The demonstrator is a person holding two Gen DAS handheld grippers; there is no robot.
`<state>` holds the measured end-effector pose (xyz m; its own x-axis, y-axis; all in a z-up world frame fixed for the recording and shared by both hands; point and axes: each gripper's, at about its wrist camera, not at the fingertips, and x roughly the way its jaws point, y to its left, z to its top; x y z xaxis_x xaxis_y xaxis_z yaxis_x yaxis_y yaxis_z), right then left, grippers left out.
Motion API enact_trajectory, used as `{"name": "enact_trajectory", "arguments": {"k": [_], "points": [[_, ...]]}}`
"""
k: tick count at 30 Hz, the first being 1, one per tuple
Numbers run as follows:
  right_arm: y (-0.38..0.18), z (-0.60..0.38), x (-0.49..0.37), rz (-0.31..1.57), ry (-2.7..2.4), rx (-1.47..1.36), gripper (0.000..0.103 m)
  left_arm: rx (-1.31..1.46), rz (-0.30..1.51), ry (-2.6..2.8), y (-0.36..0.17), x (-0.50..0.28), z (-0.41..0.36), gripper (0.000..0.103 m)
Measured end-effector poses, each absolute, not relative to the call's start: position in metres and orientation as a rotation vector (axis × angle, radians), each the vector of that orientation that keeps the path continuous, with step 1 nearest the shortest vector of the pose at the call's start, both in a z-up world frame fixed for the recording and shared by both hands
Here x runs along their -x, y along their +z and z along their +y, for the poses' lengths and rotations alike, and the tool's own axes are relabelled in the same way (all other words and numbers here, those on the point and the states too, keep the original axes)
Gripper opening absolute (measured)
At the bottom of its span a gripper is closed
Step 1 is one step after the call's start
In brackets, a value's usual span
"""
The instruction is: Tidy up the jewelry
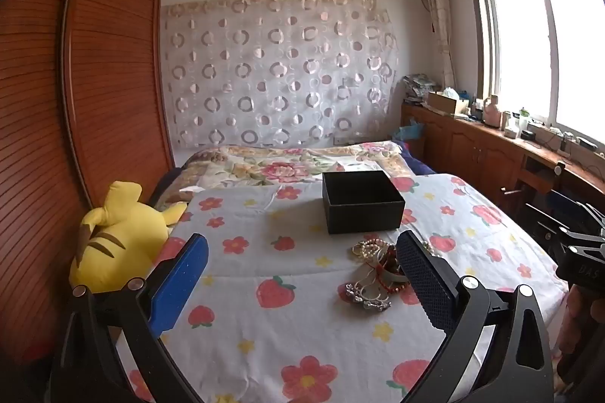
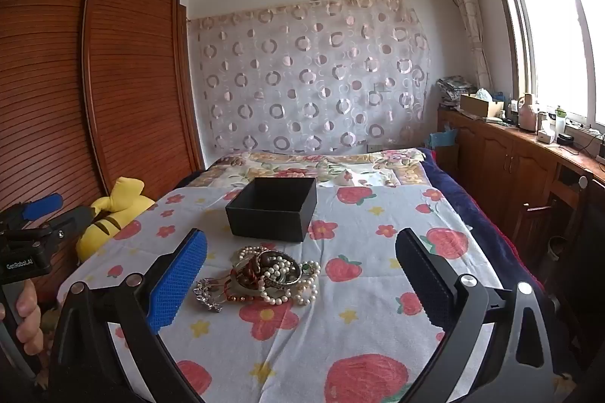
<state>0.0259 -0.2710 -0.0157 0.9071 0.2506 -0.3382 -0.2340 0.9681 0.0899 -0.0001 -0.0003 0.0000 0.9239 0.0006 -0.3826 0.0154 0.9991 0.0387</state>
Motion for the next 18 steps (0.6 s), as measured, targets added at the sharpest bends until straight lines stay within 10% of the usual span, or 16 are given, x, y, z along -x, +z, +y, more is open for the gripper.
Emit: {"name": "enact_trajectory", "arguments": {"k": [18], "points": [[-0.0163, -0.27, -0.0252, 0.356, 0.252, -0.05, 0.101, -0.035, 0.391, -0.007, 0.0001, 0.0002, 0.0, 0.097]]}}
